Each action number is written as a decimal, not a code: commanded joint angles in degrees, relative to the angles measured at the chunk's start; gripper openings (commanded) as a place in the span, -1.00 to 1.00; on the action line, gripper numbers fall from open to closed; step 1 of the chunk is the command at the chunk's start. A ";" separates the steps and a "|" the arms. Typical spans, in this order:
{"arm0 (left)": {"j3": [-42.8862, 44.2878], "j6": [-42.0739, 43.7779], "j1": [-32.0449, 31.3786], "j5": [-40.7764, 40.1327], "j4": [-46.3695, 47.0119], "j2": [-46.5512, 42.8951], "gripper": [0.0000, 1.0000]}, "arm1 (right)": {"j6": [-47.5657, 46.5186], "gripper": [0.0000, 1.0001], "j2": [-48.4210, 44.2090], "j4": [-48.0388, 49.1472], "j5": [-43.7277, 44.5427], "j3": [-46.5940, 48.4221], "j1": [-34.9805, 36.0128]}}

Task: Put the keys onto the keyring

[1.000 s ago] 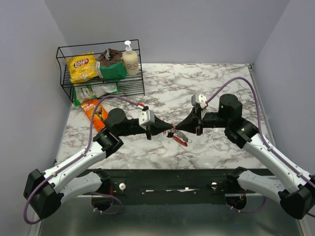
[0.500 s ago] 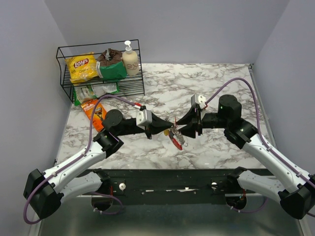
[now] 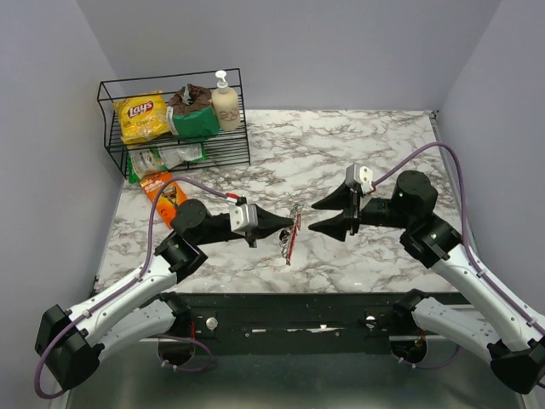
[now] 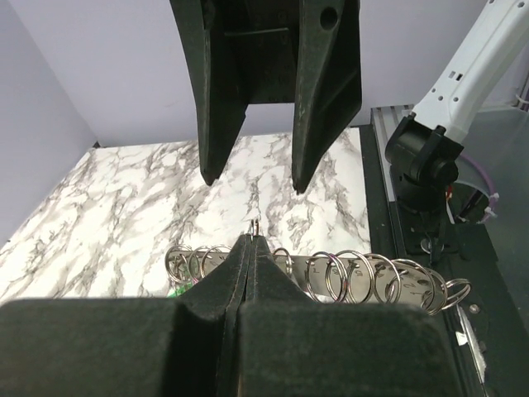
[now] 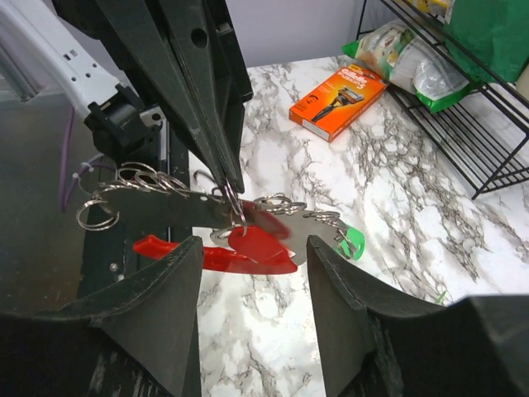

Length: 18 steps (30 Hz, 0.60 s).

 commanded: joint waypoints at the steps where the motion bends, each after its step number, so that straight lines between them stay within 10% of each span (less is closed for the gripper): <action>1: -2.34 -1.60 -0.02 -0.83 9.62 -0.52 -1.00 | 1.31 0.18 0.32 2.67 -2.68 1.24 0.26; 18: -2.88 -9.34 -0.02 2.77 22.40 3.52 -1.00 | 5.80 -0.37 3.92 10.58 -11.48 1.24 0.26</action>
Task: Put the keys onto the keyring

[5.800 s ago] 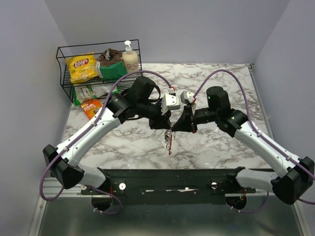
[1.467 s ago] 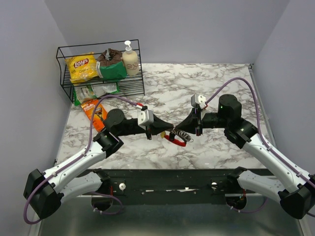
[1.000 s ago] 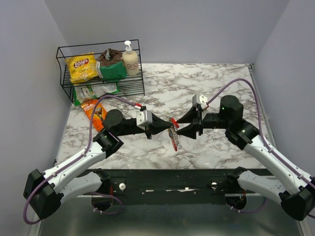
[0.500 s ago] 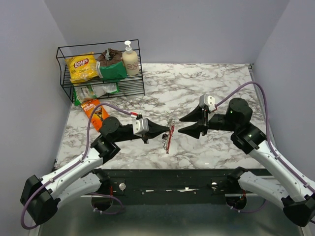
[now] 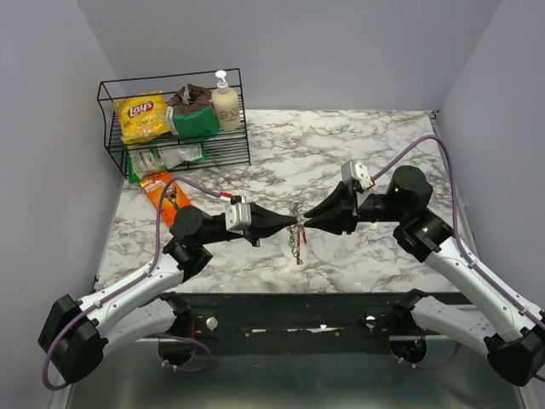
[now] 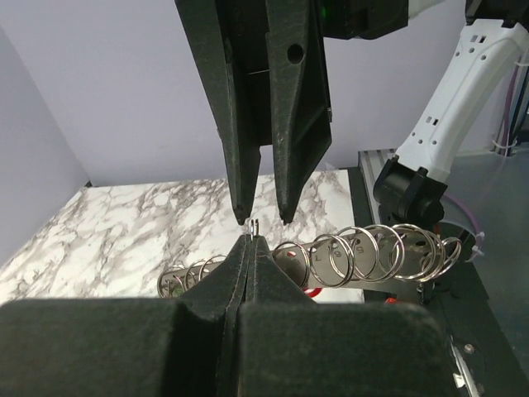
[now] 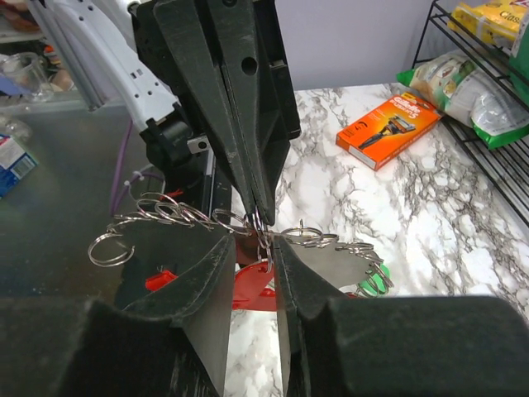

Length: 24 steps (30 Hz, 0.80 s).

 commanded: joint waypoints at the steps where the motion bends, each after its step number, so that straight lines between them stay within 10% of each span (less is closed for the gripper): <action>1: 1.52 -1.45 -0.04 1.79 5.33 0.29 -1.00 | 0.86 -0.38 0.30 3.33 -2.72 1.14 0.35; 16: 1.96 -2.85 -0.13 2.58 6.82 0.47 -1.00 | 3.85 -0.50 2.49 4.56 -5.53 1.05 0.26; 20: 1.96 -3.12 -0.13 2.58 7.09 0.20 -1.00 | 3.85 -0.96 2.84 4.73 -6.23 1.05 0.26; 24: 1.96 -3.47 -0.21 2.76 7.18 0.12 -1.00 | 3.94 -0.99 3.20 4.65 -6.67 1.05 0.26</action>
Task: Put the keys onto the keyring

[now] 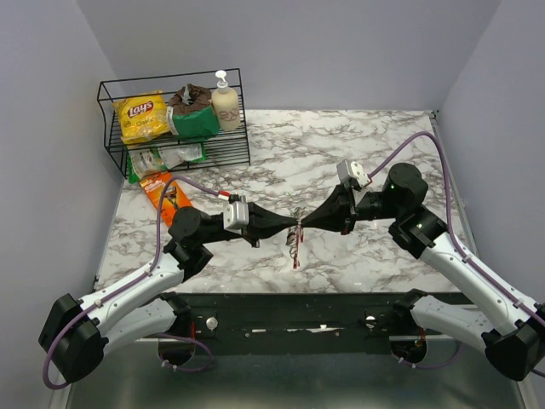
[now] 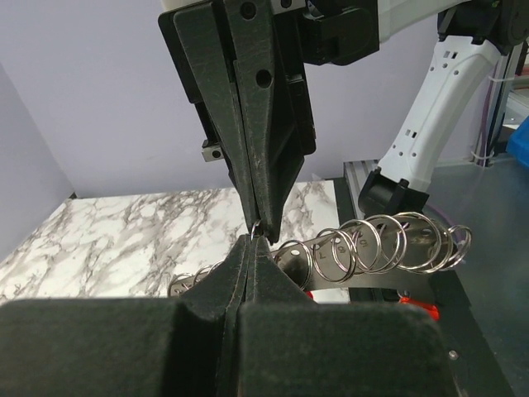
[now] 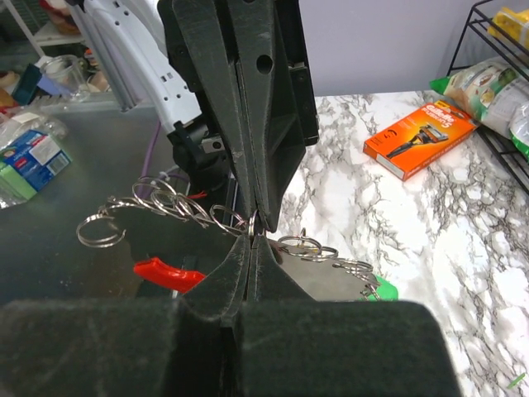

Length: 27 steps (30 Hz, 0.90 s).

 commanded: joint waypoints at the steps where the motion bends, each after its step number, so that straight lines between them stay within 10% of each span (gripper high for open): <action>1: 1.85 -0.45 -0.17 1.10 4.35 -0.26 -1.00 | 0.64 -0.99 0.79 0.93 -1.91 1.05 0.26; 11: 4.39 1.65 -0.17 0.84 -5.65 -0.87 -1.00 | -1.82 -0.99 1.14 -2.93 -1.03 2.45 0.17; 27: 21.78 18.95 -0.17 -1.00 -51.16 -1.58 0.28 | -9.02 -0.99 1.76 -17.50 4.50 7.10 0.26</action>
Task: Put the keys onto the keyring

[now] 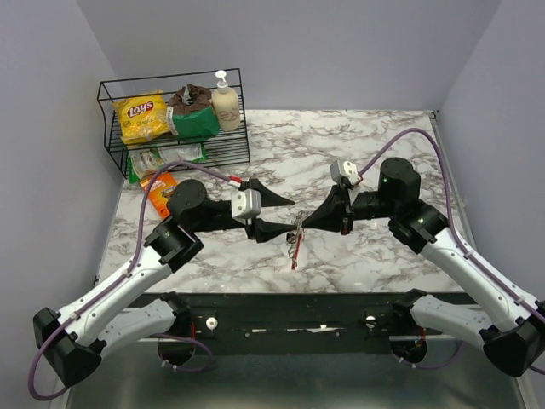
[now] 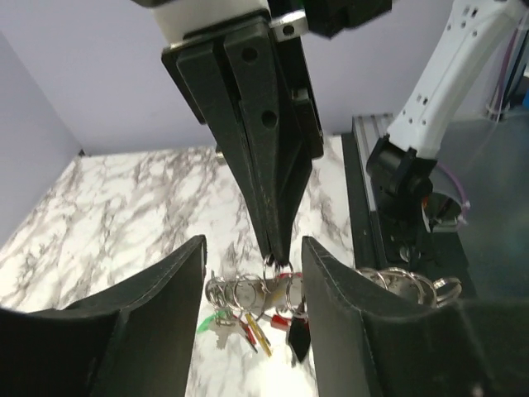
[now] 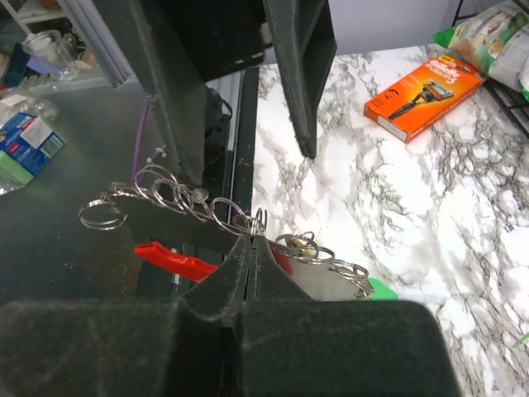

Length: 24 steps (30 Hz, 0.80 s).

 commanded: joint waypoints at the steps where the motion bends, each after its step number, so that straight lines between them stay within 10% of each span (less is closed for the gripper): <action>1: 8.54 9.13 -0.19 -1.19 -26.59 2.03 0.30 | -3.43 -0.99 0.66 -7.14 3.09 3.96 0.26; 10: 29.73 14.15 -0.19 -3.47 -54.84 16.52 0.29 | -5.81 -0.99 2.34 -18.65 9.68 7.65 0.26; 24: 44.77 20.30 -1.95 0.04 -68.58 29.72 0.06 | -8.36 -0.99 5.68 -26.13 9.07 10.38 0.26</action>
